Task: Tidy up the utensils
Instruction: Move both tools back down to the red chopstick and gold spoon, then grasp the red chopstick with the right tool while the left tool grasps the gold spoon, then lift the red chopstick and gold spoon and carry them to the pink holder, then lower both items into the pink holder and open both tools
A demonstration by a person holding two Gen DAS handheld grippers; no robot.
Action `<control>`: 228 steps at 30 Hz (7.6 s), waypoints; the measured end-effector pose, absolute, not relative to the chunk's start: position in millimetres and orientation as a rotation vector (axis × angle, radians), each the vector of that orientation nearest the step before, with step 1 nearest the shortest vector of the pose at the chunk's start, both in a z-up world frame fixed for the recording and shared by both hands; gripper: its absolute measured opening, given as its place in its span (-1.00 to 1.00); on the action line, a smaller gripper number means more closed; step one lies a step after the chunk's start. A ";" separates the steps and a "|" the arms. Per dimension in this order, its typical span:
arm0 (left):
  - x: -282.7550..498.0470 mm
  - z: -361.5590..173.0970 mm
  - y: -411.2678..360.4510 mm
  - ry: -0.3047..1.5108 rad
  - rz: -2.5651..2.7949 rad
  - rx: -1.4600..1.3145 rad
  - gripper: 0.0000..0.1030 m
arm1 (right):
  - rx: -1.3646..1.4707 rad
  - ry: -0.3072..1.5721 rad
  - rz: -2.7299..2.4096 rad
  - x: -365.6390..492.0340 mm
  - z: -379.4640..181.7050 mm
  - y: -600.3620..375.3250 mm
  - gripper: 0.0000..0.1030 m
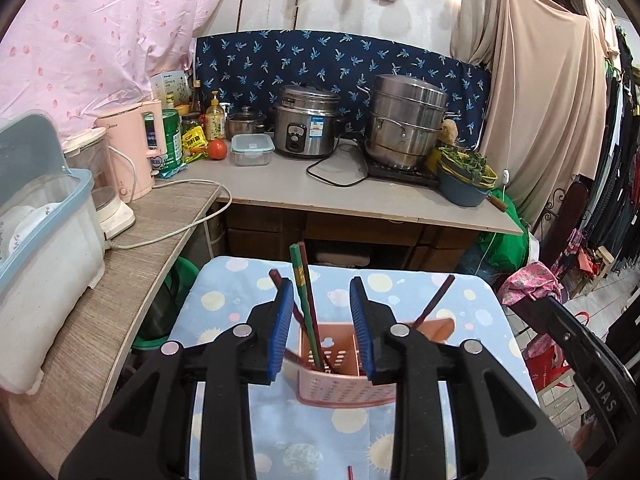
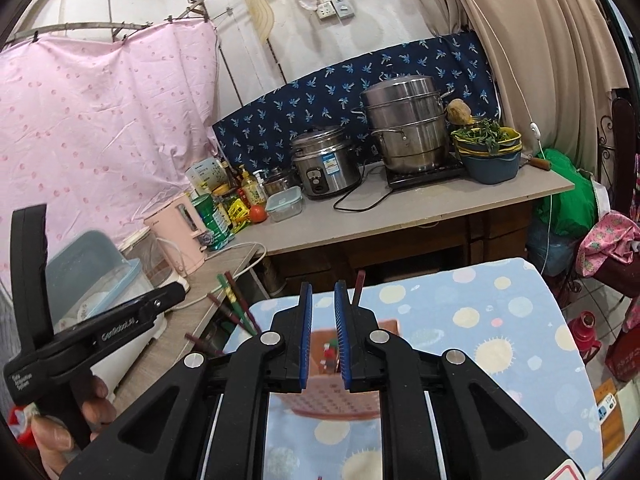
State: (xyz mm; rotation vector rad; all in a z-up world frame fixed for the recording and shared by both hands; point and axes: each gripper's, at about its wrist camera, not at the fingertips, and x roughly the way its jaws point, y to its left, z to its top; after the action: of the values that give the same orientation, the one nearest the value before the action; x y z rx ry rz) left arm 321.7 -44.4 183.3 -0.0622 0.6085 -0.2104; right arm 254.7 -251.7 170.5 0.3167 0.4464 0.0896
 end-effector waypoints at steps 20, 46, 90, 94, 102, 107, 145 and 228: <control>230.3 118.9 -24.9 0.712 -0.165 0.009 -0.41 | 0.265 0.621 0.102 141.9 88.5 -217.6 -0.74; 154.0 14.2 -5.1 0.931 -0.158 0.043 -0.41 | 0.179 0.889 0.142 62.1 -21.8 -165.6 -0.74; 101.7 -41.9 -29.6 1.073 -0.283 0.050 0.16 | 0.232 0.927 0.063 38.4 -57.5 -175.7 -0.86; 98.2 -45.5 -47.4 1.087 -0.322 0.054 0.20 | 0.254 0.923 0.040 36.5 -56.9 -188.3 -0.86; 92.7 -53.0 -69.8 1.072 -0.320 0.121 0.01 | 0.277 0.931 0.036 33.4 -60.6 -199.5 -0.86; 86.7 -51.3 -69.7 1.059 -0.339 0.144 -0.57 | 0.276 0.930 0.049 34.9 -61.1 -197.5 -0.86; 117.6 37.6 -41.5 0.949 -0.368 0.017 -0.99 | 0.322 0.717 0.096 57.5 36.0 -209.5 -0.86; 339.7 139.0 -49.5 0.759 -0.242 -0.091 -0.24 | 0.288 0.479 0.076 274.1 156.8 -244.1 -0.21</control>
State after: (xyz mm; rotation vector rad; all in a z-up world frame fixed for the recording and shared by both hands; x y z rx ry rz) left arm 339.7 -49.5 139.0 -0.0915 0.7594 -0.2424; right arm 274.1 -244.1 156.8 0.2878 0.4787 0.0757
